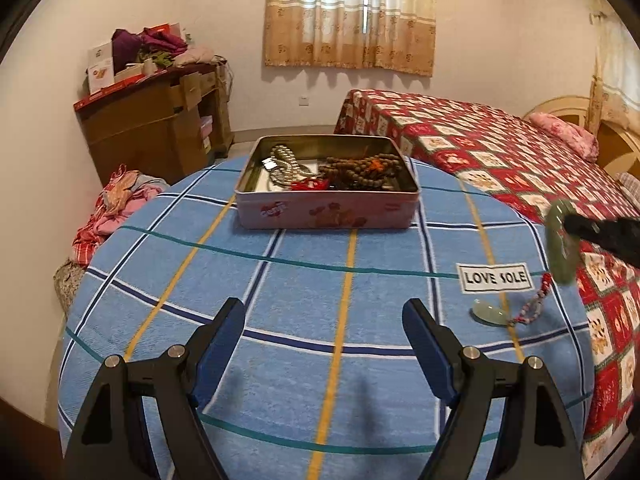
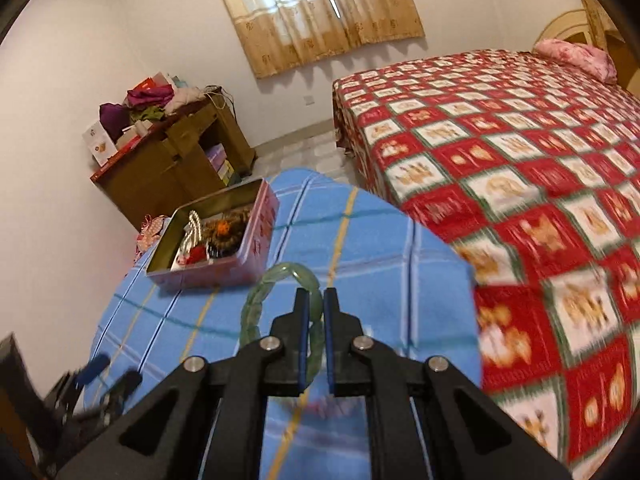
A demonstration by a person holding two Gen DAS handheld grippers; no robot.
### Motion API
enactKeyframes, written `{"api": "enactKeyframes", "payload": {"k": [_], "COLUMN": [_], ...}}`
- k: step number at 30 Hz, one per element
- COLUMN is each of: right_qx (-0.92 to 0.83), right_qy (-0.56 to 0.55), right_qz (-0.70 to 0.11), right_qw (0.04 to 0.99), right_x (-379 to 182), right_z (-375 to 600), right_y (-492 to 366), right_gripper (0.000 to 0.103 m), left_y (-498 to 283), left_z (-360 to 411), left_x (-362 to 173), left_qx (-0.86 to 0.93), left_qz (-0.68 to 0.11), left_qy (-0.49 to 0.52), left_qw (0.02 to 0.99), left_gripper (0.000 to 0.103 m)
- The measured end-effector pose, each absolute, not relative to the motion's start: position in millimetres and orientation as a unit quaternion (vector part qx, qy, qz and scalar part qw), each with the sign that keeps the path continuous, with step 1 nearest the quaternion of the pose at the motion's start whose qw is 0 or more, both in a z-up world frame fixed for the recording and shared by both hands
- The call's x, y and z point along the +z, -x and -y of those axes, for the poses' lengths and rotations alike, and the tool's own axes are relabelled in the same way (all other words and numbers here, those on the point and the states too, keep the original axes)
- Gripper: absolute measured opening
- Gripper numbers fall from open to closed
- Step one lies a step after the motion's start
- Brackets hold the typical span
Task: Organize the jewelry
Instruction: 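Grasp the green jade bangle with the right tool, then lift the jade bangle with the right tool while the left tool grasps the jade pendant's red cord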
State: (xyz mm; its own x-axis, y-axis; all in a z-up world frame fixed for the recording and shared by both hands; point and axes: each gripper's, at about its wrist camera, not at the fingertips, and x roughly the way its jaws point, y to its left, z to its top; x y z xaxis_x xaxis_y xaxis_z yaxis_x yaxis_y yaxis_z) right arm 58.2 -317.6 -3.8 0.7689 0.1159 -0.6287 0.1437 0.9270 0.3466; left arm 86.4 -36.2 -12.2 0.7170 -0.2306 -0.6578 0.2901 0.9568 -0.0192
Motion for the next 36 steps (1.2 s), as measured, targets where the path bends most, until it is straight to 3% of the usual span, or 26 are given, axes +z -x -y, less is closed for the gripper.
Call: {"api": "enactKeyframes", "payload": {"k": [12, 20, 23, 36], "right_qx": [0.006, 0.008, 0.004, -0.029], "right_qy": [-0.190, -0.197, -0.205, -0.235], "right_qz": [-0.375, -0.354, -0.355, -0.333], "right_qw": [0.907, 0.914, 0.912, 0.913], "right_x": [-39.6, -33.9, -36.9, -31.7], "right_z": [315.2, 324.5, 328.6, 361.1], "right_y": [-3.3, 9.8, 14.2, 34.1], "right_gripper": [0.009, 0.009, 0.009, 0.009], "left_y": [-72.2, -68.4, -72.3, -88.5], "left_z": [82.8, 119.3, 139.8, 224.0], "left_x": [-15.4, -7.7, -13.8, -32.6], "left_qx": [-0.231, -0.310, -0.336, -0.451], "left_qz": [-0.368, -0.349, -0.360, -0.391], "left_qy": [-0.069, -0.101, -0.122, -0.159], "left_qw": [0.898, 0.879, 0.862, 0.787], "left_gripper": [0.081, 0.081, 0.062, 0.061]}}
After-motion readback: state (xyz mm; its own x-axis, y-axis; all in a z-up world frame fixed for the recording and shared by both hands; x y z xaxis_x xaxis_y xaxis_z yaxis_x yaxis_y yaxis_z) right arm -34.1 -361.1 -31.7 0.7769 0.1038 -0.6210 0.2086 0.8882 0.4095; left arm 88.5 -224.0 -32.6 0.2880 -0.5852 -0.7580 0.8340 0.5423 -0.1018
